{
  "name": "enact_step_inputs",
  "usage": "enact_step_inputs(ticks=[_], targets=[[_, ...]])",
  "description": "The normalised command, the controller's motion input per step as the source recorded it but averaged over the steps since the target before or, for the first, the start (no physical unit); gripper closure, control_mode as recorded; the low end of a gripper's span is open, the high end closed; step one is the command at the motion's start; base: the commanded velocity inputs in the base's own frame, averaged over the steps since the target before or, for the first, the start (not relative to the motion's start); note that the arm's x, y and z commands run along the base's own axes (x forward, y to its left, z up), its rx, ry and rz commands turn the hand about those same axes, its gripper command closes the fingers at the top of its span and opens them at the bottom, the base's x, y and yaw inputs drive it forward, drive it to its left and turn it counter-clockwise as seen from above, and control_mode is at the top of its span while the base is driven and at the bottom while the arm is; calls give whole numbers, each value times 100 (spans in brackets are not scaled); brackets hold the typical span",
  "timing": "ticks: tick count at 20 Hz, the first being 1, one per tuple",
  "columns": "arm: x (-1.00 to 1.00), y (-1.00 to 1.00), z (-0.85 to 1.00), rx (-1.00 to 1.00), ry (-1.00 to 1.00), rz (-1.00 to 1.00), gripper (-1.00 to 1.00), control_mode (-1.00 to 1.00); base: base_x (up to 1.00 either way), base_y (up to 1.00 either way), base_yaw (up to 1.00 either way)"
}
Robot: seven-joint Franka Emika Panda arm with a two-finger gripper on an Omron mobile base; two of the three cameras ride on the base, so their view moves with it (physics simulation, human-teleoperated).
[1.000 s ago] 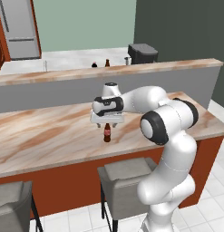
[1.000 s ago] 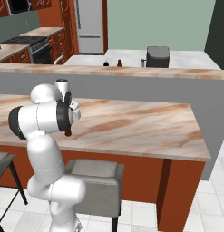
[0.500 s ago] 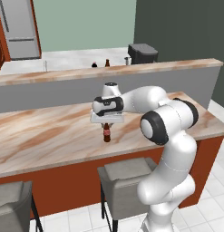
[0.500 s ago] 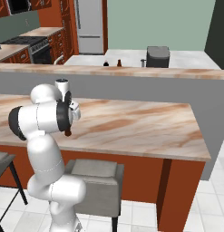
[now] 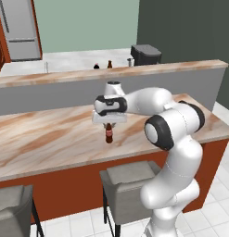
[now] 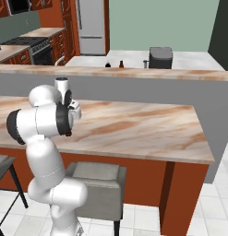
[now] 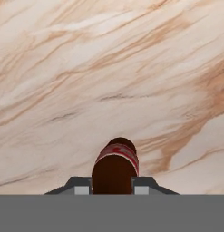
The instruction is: Place the large bottle from the dining counter next to the other large bottle outside the sink, and place the small bottle from the dining counter next to the other small bottle inside the sink.
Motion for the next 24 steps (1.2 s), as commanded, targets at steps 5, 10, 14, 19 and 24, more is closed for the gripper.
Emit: enact_step_inputs(ticks=[5,10,14,19,24], targets=[[-22,0,83,0,0,15,100,-100,0,0,0],[-22,0,80,0,0,14,100,-100,0,0,0],[-19,0,47,0,0,12,100,-100,0,0,0],[-3,0,3,0,0,9,100,-100,0,0,0],[0,0,0,0,0,0,100,-100,0,0,0]])
